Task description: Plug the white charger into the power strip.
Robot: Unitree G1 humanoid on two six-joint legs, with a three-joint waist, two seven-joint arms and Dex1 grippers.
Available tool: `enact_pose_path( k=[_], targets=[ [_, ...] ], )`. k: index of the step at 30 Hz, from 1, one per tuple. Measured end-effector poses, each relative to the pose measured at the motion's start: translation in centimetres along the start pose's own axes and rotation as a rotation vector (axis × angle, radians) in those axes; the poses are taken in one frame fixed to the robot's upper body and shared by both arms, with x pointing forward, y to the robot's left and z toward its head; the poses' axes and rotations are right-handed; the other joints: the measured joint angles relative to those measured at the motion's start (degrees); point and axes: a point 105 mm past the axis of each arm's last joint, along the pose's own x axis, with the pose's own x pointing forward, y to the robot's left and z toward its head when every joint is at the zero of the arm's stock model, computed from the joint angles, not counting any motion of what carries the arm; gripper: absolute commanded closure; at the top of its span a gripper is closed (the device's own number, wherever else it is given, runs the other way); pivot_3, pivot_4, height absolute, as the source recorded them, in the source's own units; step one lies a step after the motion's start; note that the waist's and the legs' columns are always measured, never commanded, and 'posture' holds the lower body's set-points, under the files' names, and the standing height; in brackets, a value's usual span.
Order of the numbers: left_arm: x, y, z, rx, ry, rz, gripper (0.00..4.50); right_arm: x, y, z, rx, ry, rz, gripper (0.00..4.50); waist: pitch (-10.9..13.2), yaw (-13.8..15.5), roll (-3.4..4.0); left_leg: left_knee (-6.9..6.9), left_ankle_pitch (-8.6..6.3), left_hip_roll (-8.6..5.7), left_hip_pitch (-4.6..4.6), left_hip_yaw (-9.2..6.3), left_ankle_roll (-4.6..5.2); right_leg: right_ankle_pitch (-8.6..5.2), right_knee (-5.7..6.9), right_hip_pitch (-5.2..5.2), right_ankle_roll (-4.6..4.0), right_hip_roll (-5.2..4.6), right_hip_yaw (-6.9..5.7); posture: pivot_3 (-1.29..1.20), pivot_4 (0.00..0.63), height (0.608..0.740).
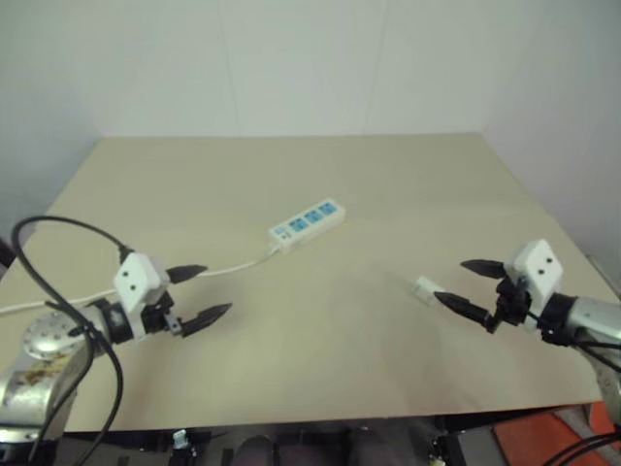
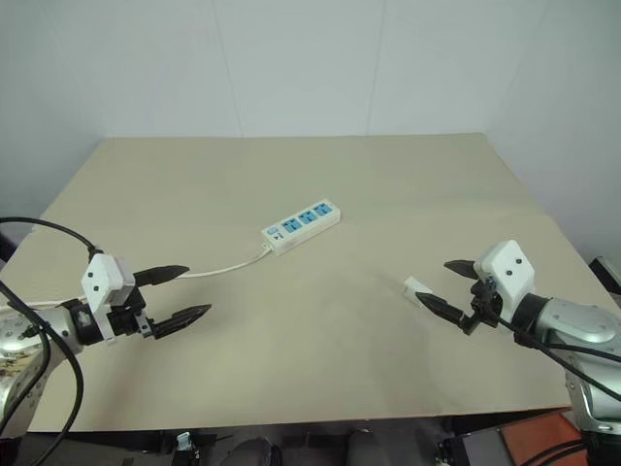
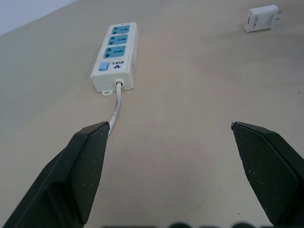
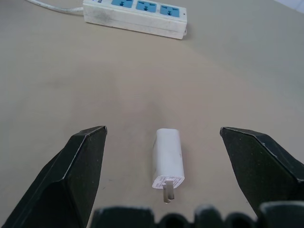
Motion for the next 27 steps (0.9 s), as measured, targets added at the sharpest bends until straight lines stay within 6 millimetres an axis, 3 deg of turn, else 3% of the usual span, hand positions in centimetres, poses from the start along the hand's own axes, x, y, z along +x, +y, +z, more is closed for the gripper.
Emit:
enact_pose_path(
  k=[15,23,27],
  targets=[
    [0.6,0.3,0.3,0.019,-0.008,0.018,0.02,0.0,0.0,-0.1,0.000,0.003,0.001,0.00,0.0,0.1,0.00,0.02,0.00,-0.01,0.00,0.00,0.00,0.01,0.02,0.01,-0.01,0.00,0.00,0.00,0.150,0.740],
    [5.5,5.0,0.4,0.079,0.047,0.141,0.02,1.1,0.1,0.7,-0.039,-0.011,0.014,0.00,0.0,0.5,-0.01,0.09,0.00,-0.06,0.01,-0.02,0.00,0.05,0.08,0.04,-0.02,0.02,-0.02,0.00,0.150,0.740],
    [8.4,5.8,-0.8,0.020,0.091,0.104,0.02,1.5,0.2,1.2,-0.058,-0.024,0.020,0.00,0.0,0.3,-0.01,0.09,0.00,-0.08,-0.04,-0.02,0.00,0.05,0.09,-0.01,-0.02,0.02,-0.02,0.00,0.150,0.740]
  ],
)
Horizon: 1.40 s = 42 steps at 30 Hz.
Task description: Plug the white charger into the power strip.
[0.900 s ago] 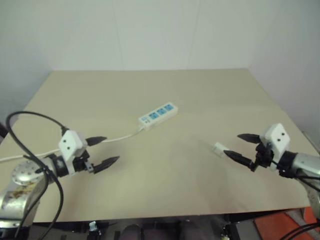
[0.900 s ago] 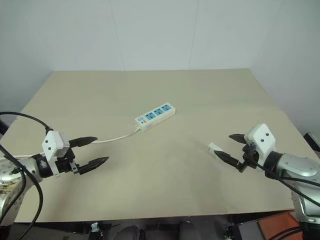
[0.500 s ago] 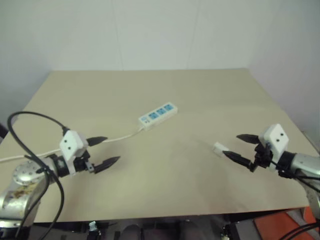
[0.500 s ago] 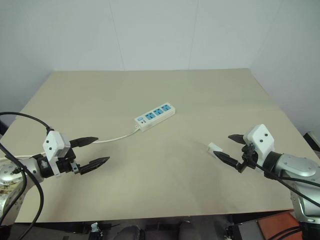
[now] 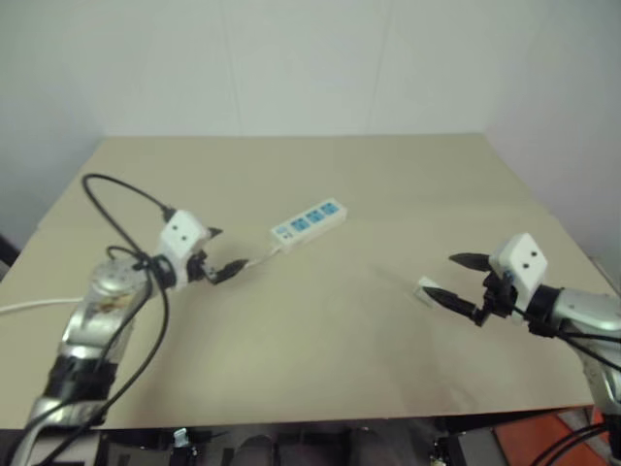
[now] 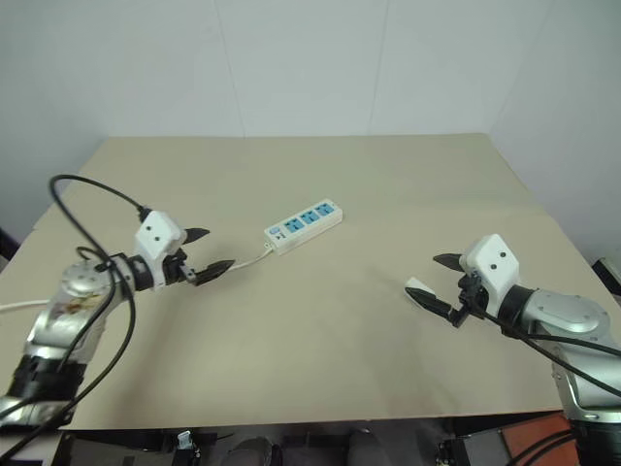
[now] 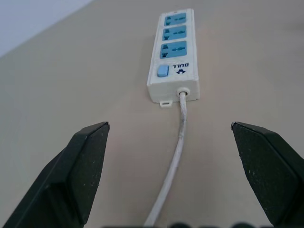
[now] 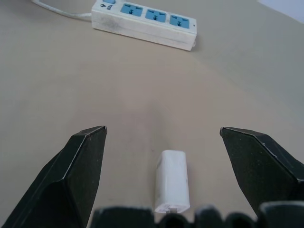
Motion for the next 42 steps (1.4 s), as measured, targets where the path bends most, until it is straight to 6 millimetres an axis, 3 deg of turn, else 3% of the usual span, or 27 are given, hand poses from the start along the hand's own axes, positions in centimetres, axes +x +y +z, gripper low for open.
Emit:
enact_pose_path(
  k=[7,8,10,15,22,23,26,32,36,42],
  targets=[
    [4.3,-1.5,-4.1,-0.125,0.113,-0.111,0.02,0.1,-0.1,0.3,-0.016,-0.007,-0.018,0.00,0.0,-0.2,-0.03,0.03,0.00,-0.01,-0.09,-0.01,0.01,0.00,-0.01,-0.07,0.00,0.00,0.00,0.00,0.150,0.740],
    [4.6,-1.3,-4.0,-0.113,0.107,-0.107,0.21,0.0,0.0,0.3,-0.019,-0.008,-0.019,0.00,0.0,-0.2,-0.03,0.04,0.00,-0.01,-0.09,-0.02,0.01,0.00,0.00,-0.05,0.00,0.00,0.00,0.00,0.150,0.740],
    [5.4,-0.6,-3.9,-0.093,0.104,-0.075,0.62,0.0,0.2,0.5,-0.027,-0.013,-0.018,0.00,0.0,0.0,-0.03,0.06,0.00,-0.03,-0.03,-0.02,0.01,0.00,0.01,0.01,0.01,-0.01,0.00,0.00,0.150,0.740],
    [6.8,0.2,-3.9,-0.098,0.093,-0.025,2.22,-0.1,0.6,0.7,-0.038,-0.019,-0.018,0.00,0.0,0.0,-0.03,0.08,0.00,-0.04,0.00,-0.02,0.01,0.01,0.05,0.06,0.03,-0.02,0.00,0.00,0.150,0.740],
    [6.7,-0.5,-4.3,-0.114,0.071,-0.069,4.45,-0.3,0.9,0.7,-0.033,-0.021,-0.015,0.00,0.0,-0.3,-0.03,0.09,0.00,-0.04,0.13,-0.01,0.01,0.00,0.35,0.05,0.02,-0.01,0.08,0.00,0.150,0.740],
    [6.5,-0.5,-4.4,-0.115,0.067,-0.076,4.48,-0.3,1.0,0.7,-0.029,-0.017,-0.014,0.00,0.0,-0.4,-0.03,0.09,0.00,-0.04,0.14,-0.01,0.01,0.00,0.37,0.04,0.02,0.00,0.09,0.00,0.150,0.740],
    [4.7,-1.4,-4.9,-0.124,0.032,-0.142,4.48,-0.3,1.2,0.6,-0.019,-0.013,-0.008,0.00,0.0,-0.9,0.01,0.07,0.00,-0.02,0.15,0.01,0.01,-0.01,0.46,-0.03,0.01,0.02,0.18,0.00,0.150,0.740],
    [-3.3,-6.6,-6.8,-0.140,0.036,-0.400,4.48,-0.7,1.2,0.6,-0.015,-0.010,-0.015,0.00,0.0,-1.9,0.05,0.00,-0.04,0.13,0.13,-0.19,0.06,-0.04,0.43,-0.12,0.01,0.01,0.31,0.00,0.150,0.740],
    [-5.9,-7.9,-7.5,-0.194,0.071,-0.421,3.32,-0.6,1.1,0.6,-0.014,-0.011,-0.011,0.00,0.0,-1.1,0.07,0.06,-0.03,0.06,0.19,-0.03,0.05,-0.07,0.44,-0.04,0.02,-0.05,0.21,0.00,0.150,0.740],
    [-6.1,-7.7,-5.7,-0.209,-0.008,-0.353,1.39,0.1,0.9,1.1,-0.021,-0.027,0.007,0.00,0.0,-0.1,0.07,0.15,0.00,0.08,0.17,0.02,0.01,-0.05,0.50,-0.03,-0.01,0.03,0.11,0.00,0.150,0.740]
  ],
)
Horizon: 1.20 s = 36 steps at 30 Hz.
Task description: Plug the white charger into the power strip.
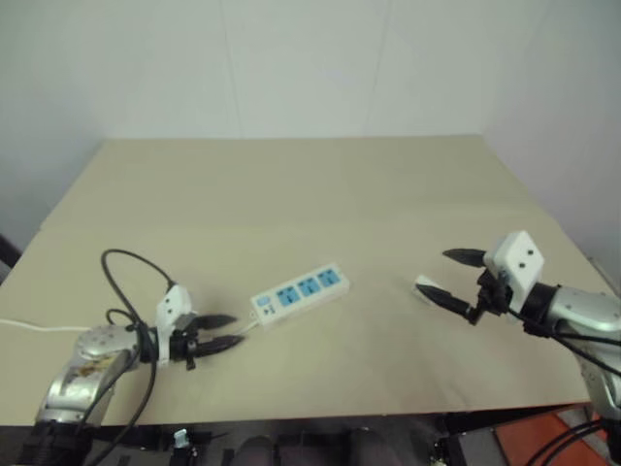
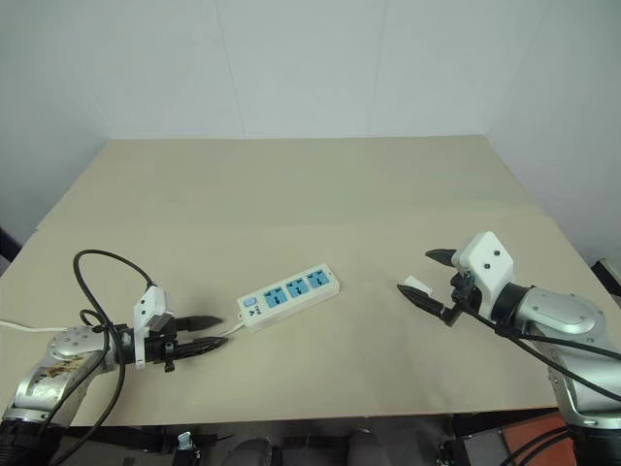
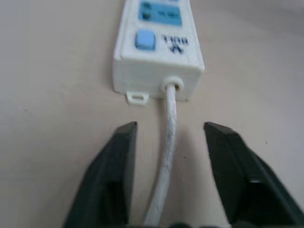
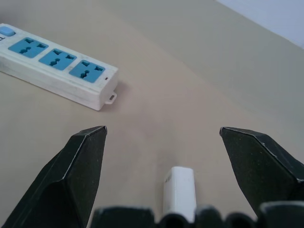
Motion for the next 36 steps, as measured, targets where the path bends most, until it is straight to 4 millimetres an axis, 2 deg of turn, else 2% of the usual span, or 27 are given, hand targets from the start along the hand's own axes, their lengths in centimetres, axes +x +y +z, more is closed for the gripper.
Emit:
enact_pose_path(
  k=[4,5,9,19,25,36],
  targets=[
    [1.0,-0.3,1.9,0.031,-0.078,-0.004,0.15,0.1,0.1,-0.1,0.004,0.003,0.007,0.00,0.0,-0.1,0.00,-0.02,0.00,-0.01,-0.04,0.00,0.00,0.01,-0.03,-0.03,-0.02,-0.01,0.01,0.00,0.150,0.740],
    [1.3,-0.3,2.4,0.045,-0.092,-0.009,0.04,0.1,0.1,-0.1,0.004,0.003,0.009,0.00,0.0,-0.1,0.00,-0.02,0.00,-0.01,-0.04,0.00,0.00,0.01,-0.04,-0.02,-0.02,-0.01,0.01,0.00,0.150,0.740],
    [3.6,-0.3,4.3,0.104,-0.190,0.000,0.04,0.3,0.3,-0.1,0.005,0.004,0.021,0.00,0.0,0.0,0.00,-0.01,0.00,-0.06,-0.02,-0.01,0.00,0.02,-0.04,0.03,-0.02,-0.03,0.01,0.00,0.150,0.740],
    [7.5,0.6,1.7,0.110,-0.136,-0.001,0.04,0.3,0.5,0.0,-0.001,-0.001,0.016,0.00,0.0,-0.2,-0.01,-0.02,-0.01,-0.06,-0.05,-0.01,0.01,0.02,-0.06,0.00,-0.02,-0.01,0.01,0.00,0.150,0.740],
    [7.2,0.5,1.3,0.113,-0.134,-0.007,0.04,0.1,1.0,-0.1,0.002,0.001,0.025,0.00,0.0,-0.2,-0.01,-0.01,-0.01,-0.06,-0.03,-0.02,0.01,0.02,-0.04,0.01,-0.02,-0.02,0.02,0.00,0.150,0.740],
    [6.2,0.1,0.1,0.089,-0.116,0.025,0.04,0.1,0.8,0.4,-0.008,-0.009,0.018,0.00,0.0,-0.2,0.05,-0.02,-0.01,-0.05,0.06,-0.01,0.01,0.01,-0.01,0.08,-0.02,-0.01,0.03,0.00,0.150,0.740]
  ],
)
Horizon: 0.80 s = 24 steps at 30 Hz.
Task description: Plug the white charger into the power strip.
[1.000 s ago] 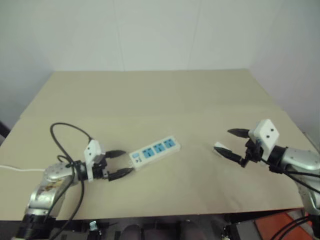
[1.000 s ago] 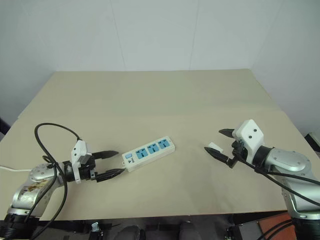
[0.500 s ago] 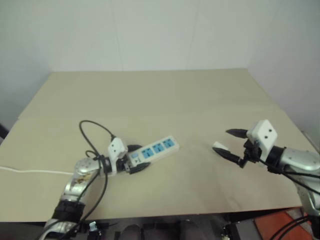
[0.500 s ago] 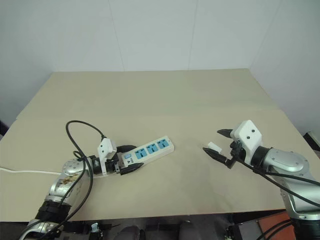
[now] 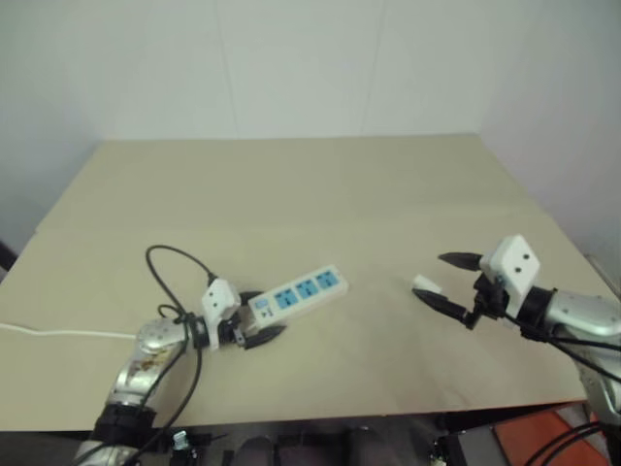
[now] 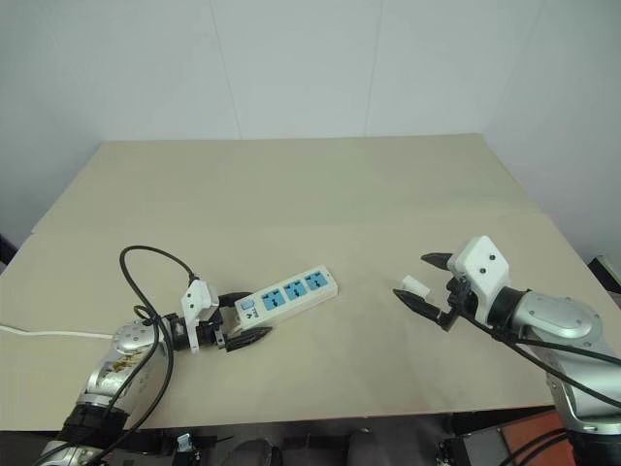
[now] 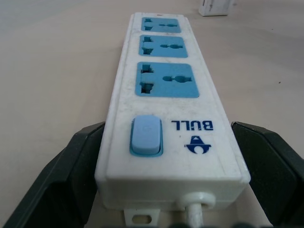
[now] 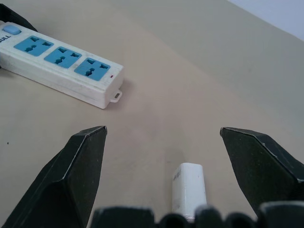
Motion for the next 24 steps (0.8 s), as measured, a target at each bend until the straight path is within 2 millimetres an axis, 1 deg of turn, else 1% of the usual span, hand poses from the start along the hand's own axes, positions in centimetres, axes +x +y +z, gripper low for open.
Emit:
enact_pose_path(
  k=[1,2,3,4,5,7,9,11,14,15,17,19,22,24],
  targets=[
    [0.1,0.0,-0.1,-0.005,-0.004,0.005,0.43,0.0,0.0,0.1,-0.001,-0.001,0.000,0.00,0.0,0.0,0.03,0.00,0.00,0.00,0.01,0.00,0.00,0.00,0.00,0.02,0.00,0.00,0.00,0.00,0.150,0.740],
    [0.3,0.1,-0.2,-0.019,-0.014,0.011,0.57,0.1,-0.1,0.2,-0.003,-0.004,-0.001,0.00,-0.1,0.1,0.13,0.01,0.00,-0.02,0.03,0.01,0.00,0.00,-0.01,0.06,0.00,-0.01,0.00,0.00,0.150,0.740],
    [0.5,0.1,-0.3,-0.027,-0.023,0.013,0.91,0.1,-0.2,0.2,-0.005,-0.007,-0.002,0.00,-0.1,0.2,0.21,0.01,0.00,-0.03,0.05,0.01,0.00,0.00,0.00,0.10,0.01,-0.02,-0.01,0.00,0.150,0.740],
    [0.7,0.1,-0.3,-0.032,-0.031,0.015,1.10,0.2,-0.2,0.3,-0.006,-0.010,-0.001,0.00,-0.2,0.3,0.26,0.01,0.00,-0.05,0.08,0.00,0.00,-0.01,0.00,0.16,0.01,-0.03,-0.02,0.00,0.150,0.740],
    [1.0,0.1,-0.3,-0.042,-0.041,0.013,1.19,0.3,-0.3,0.5,-0.010,-0.014,0.002,0.00,-0.2,0.5,0.33,0.02,0.01,-0.06,0.13,0.00,0.00,-0.01,0.00,0.20,0.02,-0.03,-0.02,0.00,0.150,0.740],
    [1.6,0.1,-0.3,-0.061,-0.056,-0.008,1.19,0.4,-0.3,0.5,-0.010,-0.015,0.006,0.00,-0.3,1.0,0.44,0.02,0.01,-0.07,0.33,-0.01,0.00,-0.03,-0.02,0.47,0.05,-0.02,-0.06,0.00,0.150,0.740],
    [2.1,0.0,-0.3,-0.082,-0.066,-0.032,1.19,0.5,-0.2,0.4,-0.006,-0.013,0.015,0.00,-0.3,1.3,0.45,0.00,0.00,-0.07,0.67,-0.01,0.01,-0.21,-0.14,0.86,0.31,-0.02,-0.10,0.00,0.150,0.740],
    [2.8,-0.6,0.0,-0.092,-0.069,-0.092,1.19,0.5,-0.4,0.4,-0.004,-0.008,0.026,0.00,-0.3,1.3,0.45,-0.01,0.00,-0.08,0.71,-0.01,0.01,-0.33,-0.28,0.97,0.52,-0.05,-0.10,0.00,0.150,0.740],
    [3.7,-1.5,0.5,-0.047,-0.046,-0.195,1.19,0.4,-1.1,0.7,-0.017,-0.001,0.042,0.00,-0.3,1.3,0.45,-0.01,0.00,-0.08,0.62,0.00,0.01,-0.25,-0.48,0.96,0.45,-0.05,-0.09,0.00,0.150,0.740],
    [4.0,-1.9,0.6,-0.030,-0.038,-0.234,1.19,0.5,-1.4,0.8,-0.021,0.000,0.048,0.00,-0.3,1.3,0.44,-0.03,-0.01,-0.08,0.59,0.00,0.03,-0.04,-0.54,0.95,0.12,-0.04,-0.10,0.00,0.150,0.740],
    [4.1,-2.5,0.8,0.005,-0.022,-0.296,1.19,0.5,-1.9,1.0,-0.022,-0.001,0.053,0.00,-0.3,1.1,0.44,-0.06,-0.04,-0.05,0.53,-0.01,0.07,-0.02,-0.64,0.90,0.08,-0.01,-0.10,0.00,0.150,0.740],
    [3.7,-2.6,1.1,0.059,-0.006,-0.352,1.19,0.8,-2.9,1.2,-0.013,-0.004,0.050,0.00,-0.2,0.9,0.42,-0.07,-0.06,-0.04,0.40,-0.01,0.10,-0.02,-0.69,0.79,0.08,0.00,-0.11,0.00,0.150,0.740],
    [3.6,-2.6,1.8,0.112,-0.003,-0.403,1.19,1.7,-4.3,1.7,0.004,0.010,0.007,0.00,-0.2,0.4,0.44,-0.06,-0.08,-0.04,0.20,-0.02,0.15,-0.01,-0.71,0.61,0.07,-0.02,-0.11,0.00,0.150,0.740],
    [3.7,-3.0,1.9,0.126,-0.004,-0.433,1.19,2.2,-5.1,1.7,0.027,0.036,-0.031,0.00,-0.2,0.2,0.44,-0.06,-0.09,-0.05,-0.03,-0.03,0.15,0.00,-0.69,0.37,0.07,-0.04,-0.11,0.00,0.150,0.740]
  ],
)
